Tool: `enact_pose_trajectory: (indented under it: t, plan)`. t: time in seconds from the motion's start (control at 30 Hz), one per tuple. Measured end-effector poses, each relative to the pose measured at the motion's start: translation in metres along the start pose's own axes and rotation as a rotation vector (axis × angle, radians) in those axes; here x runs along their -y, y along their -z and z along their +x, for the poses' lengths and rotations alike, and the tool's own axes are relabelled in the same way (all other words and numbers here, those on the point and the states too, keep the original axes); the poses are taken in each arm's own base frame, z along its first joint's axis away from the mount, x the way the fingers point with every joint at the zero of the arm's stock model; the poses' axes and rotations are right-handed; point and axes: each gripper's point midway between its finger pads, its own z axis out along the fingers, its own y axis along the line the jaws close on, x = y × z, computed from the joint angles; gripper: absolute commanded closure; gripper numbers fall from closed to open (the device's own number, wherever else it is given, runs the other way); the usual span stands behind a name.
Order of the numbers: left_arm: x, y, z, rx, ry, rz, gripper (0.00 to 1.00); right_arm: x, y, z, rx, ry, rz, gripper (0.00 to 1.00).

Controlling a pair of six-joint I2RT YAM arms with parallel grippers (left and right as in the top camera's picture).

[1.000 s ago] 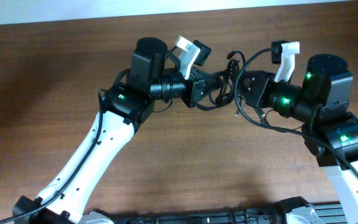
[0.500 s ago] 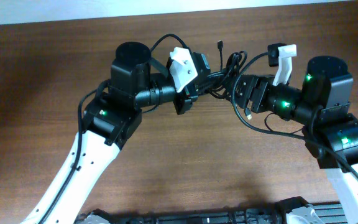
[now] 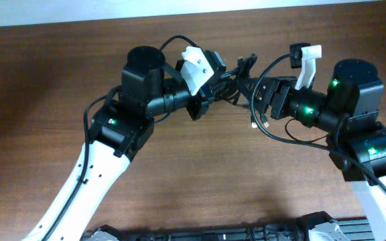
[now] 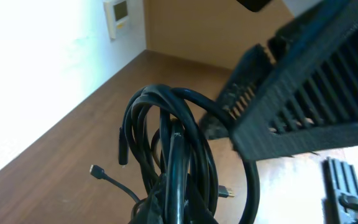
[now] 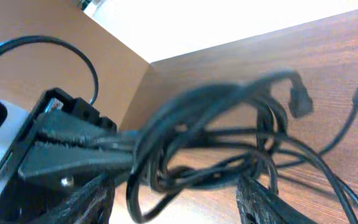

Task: Untangle cables

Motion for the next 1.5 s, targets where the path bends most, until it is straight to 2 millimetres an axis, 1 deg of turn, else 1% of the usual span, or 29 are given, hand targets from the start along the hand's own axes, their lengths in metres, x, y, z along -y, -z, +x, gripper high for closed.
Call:
enact_pose_trajectory:
  t: [0.13, 0.27, 0.33, 0.4, 0.5, 0.57, 0.67, 0.8, 0.93, 1.27, 1.33, 1.43, 1.5]
  plan:
    - [0.018, -0.007, -0.001, -0.005, -0.008, 0.050, 1.00, 0.000, 0.000, 0.000, 0.000, -0.001, 0.000, 0.39]
    - [0.019, -0.007, 0.000, -0.009, -0.007, 0.049, 1.00, 0.003, 0.000, 0.005, -0.018, -0.016, 0.010, 0.39]
    - [0.019, -0.007, -0.001, -0.002, -0.012, 0.049, 1.00, 0.010, 0.001, 0.014, -0.051, -0.048, 0.041, 0.39]
    - [0.019, -0.007, -0.003, 0.001, -0.016, 0.045, 1.00, 0.016, 0.001, 0.018, -0.063, -0.065, 0.073, 0.39]
    - [0.019, -0.006, -0.004, 0.003, -0.018, 0.040, 1.00, 0.021, 0.002, 0.019, -0.059, -0.071, 0.102, 0.39]
    - [0.022, -0.001, -0.009, 0.017, -0.029, 0.038, 1.00, 0.023, 0.002, 0.019, -0.056, -0.070, 0.116, 0.39]
    - [0.027, 0.009, -0.020, 0.045, -0.049, 0.028, 1.00, 0.031, 0.004, 0.018, -0.042, -0.071, 0.164, 0.39]
    - [0.038, 0.032, -0.040, 0.099, -0.088, 0.015, 1.00, 0.048, 0.008, 0.014, -0.007, -0.074, 0.263, 0.39]
    - [0.041, 0.036, -0.041, 0.098, -0.087, 0.016, 1.00, 0.056, 0.010, 0.012, 0.010, -0.075, 0.309, 0.39]
    - [0.041, 0.037, -0.040, 0.095, -0.096, 0.015, 1.00, 0.062, 0.012, 0.018, -0.006, -0.088, 0.339, 0.39]
    - [0.039, 0.041, -0.043, 0.105, -0.103, 0.004, 1.00, 0.063, 0.013, 0.021, -0.017, -0.094, 0.345, 0.39]
    - [0.033, 0.054, -0.052, 0.137, -0.119, -0.031, 1.00, 0.065, 0.012, 0.023, -0.029, -0.102, 0.353, 0.39]
    - [0.032, 0.062, -0.056, 0.152, -0.137, -0.045, 1.00, 0.067, 0.011, 0.025, -0.038, -0.107, 0.358, 0.39]
